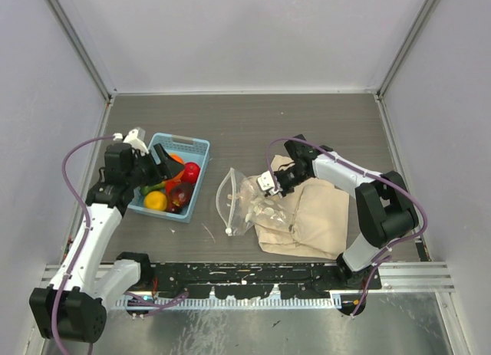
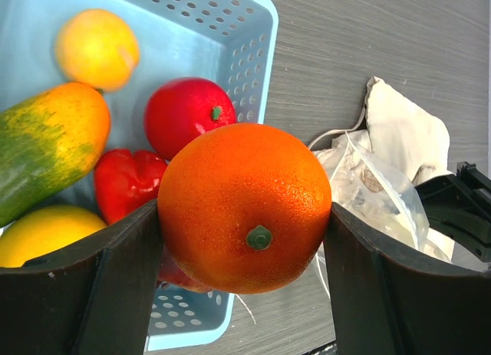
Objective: Open the zip-top bag and remove the fake food
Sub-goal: Place the fake fruit in the bin.
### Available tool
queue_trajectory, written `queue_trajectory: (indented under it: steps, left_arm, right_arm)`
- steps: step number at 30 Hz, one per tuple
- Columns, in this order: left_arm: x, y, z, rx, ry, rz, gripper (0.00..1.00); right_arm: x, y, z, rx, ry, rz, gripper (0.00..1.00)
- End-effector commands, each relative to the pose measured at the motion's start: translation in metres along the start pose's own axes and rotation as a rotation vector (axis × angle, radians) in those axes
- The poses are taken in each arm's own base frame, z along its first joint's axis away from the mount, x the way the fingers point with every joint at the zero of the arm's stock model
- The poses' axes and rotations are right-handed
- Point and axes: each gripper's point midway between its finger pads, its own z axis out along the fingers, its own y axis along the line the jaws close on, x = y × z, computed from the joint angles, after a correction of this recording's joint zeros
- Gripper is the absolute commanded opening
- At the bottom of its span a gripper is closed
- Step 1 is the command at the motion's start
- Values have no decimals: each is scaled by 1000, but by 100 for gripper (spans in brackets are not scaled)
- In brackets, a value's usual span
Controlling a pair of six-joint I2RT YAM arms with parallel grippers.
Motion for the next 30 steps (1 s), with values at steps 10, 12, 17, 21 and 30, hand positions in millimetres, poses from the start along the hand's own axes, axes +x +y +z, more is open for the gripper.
queue_trajectory:
  steps: [10, 12, 17, 21, 30]
  left_arm:
    - [-35, 11, 7, -1, -80, -52, 45]
    - [-37, 17, 10, -17, -79, -70, 45]
    - [-41, 31, 14, -70, -85, -113, 45]
    - [-44, 43, 17, -135, -98, -144, 47]
    - [-52, 58, 17, -221, -134, -158, 86]
  right_arm:
    - [-13, -13, -9, 29, -20, -44, 1]
    - [-13, -13, -9, 28, -19, -44, 1]
    - [-12, -13, -8, 25, -21, -44, 1]
    - [-12, -12, -9, 21, -20, -45, 1]
    - [-12, -11, -8, 16, -24, -44, 1]
